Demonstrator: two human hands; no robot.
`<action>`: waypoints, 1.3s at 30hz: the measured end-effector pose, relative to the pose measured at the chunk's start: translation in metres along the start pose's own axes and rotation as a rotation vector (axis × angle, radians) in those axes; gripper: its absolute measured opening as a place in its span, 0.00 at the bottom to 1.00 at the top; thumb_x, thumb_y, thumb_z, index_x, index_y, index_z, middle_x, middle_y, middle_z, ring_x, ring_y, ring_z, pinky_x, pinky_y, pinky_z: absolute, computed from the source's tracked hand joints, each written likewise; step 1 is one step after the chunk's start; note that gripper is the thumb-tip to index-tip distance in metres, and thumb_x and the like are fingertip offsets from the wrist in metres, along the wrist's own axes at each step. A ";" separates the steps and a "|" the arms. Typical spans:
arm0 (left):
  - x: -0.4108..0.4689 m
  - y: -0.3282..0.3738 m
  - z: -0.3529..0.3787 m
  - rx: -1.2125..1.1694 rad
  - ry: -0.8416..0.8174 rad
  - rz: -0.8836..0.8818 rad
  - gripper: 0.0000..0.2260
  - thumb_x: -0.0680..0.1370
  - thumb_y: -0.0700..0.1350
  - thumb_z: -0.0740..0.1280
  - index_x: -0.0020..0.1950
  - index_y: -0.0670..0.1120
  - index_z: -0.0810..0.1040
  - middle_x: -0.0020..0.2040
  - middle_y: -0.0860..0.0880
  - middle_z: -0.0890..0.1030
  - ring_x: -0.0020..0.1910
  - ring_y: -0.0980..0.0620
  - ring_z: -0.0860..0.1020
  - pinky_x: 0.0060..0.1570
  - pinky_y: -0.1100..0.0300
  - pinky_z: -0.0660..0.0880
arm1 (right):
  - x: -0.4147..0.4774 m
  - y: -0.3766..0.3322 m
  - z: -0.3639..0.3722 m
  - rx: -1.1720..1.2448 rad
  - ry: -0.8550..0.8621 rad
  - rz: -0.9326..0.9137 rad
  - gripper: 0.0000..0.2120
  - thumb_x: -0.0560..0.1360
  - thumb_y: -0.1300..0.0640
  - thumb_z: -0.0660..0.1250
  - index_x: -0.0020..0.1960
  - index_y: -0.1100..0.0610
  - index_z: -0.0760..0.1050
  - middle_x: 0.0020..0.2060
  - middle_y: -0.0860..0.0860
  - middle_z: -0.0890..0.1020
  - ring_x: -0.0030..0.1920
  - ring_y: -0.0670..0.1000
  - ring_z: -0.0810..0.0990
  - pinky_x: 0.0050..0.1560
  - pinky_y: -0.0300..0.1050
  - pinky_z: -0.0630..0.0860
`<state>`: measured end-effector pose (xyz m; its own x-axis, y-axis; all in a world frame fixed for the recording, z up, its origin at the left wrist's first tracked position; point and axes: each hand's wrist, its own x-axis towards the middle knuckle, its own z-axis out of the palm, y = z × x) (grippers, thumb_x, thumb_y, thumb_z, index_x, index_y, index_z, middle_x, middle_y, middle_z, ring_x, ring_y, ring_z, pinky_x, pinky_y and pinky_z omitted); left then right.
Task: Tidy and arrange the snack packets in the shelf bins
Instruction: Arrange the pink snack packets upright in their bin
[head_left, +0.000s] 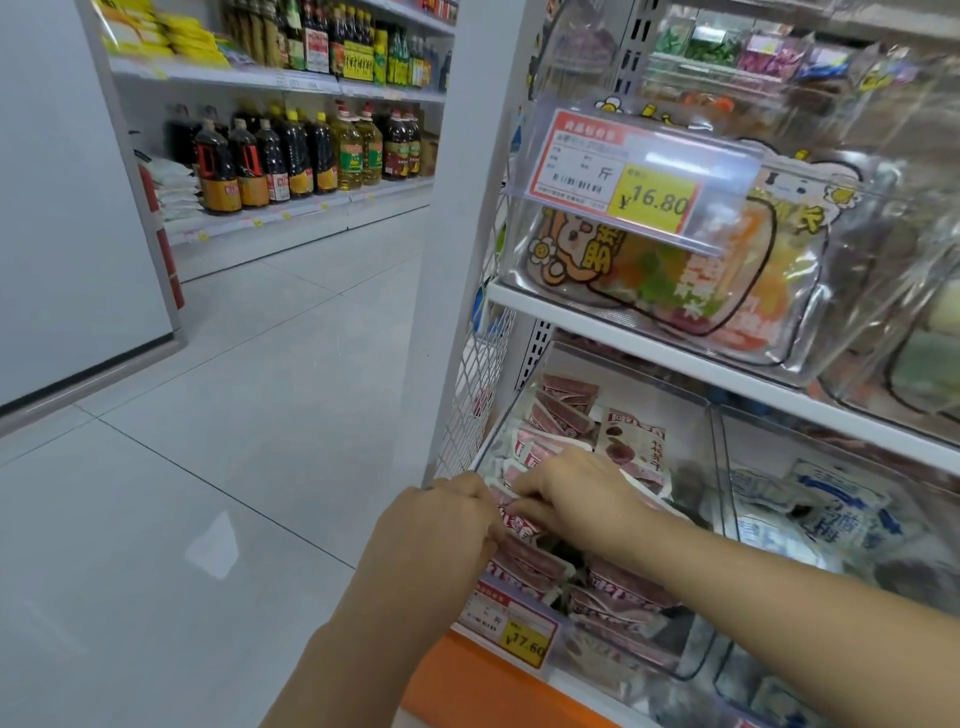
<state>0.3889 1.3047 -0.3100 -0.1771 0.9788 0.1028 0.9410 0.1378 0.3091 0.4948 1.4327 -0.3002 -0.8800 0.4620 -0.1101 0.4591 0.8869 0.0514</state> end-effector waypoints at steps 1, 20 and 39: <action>0.002 0.000 0.001 0.005 -0.012 -0.003 0.13 0.81 0.48 0.58 0.62 0.56 0.77 0.64 0.57 0.71 0.60 0.55 0.72 0.58 0.60 0.67 | 0.000 0.001 0.001 -0.005 -0.018 -0.002 0.15 0.78 0.45 0.62 0.40 0.55 0.75 0.37 0.55 0.79 0.41 0.57 0.75 0.37 0.44 0.64; 0.049 0.050 0.034 0.157 -0.119 0.050 0.22 0.83 0.54 0.45 0.77 0.56 0.49 0.78 0.56 0.50 0.77 0.53 0.47 0.74 0.47 0.42 | -0.092 0.061 -0.002 0.094 0.059 0.239 0.15 0.81 0.53 0.54 0.59 0.47 0.77 0.60 0.40 0.76 0.62 0.46 0.73 0.66 0.52 0.59; 0.070 0.053 0.015 0.238 0.023 0.183 0.10 0.78 0.52 0.62 0.56 0.54 0.79 0.59 0.54 0.70 0.59 0.53 0.66 0.61 0.55 0.62 | -0.094 0.076 0.001 0.405 0.299 0.325 0.15 0.74 0.60 0.66 0.60 0.52 0.79 0.59 0.46 0.79 0.56 0.49 0.78 0.62 0.46 0.71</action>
<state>0.4305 1.3827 -0.3006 -0.0020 0.9874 0.1584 0.9985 -0.0066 0.0537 0.6124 1.4571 -0.2869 -0.6554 0.7430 0.1355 0.6687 0.6543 -0.3531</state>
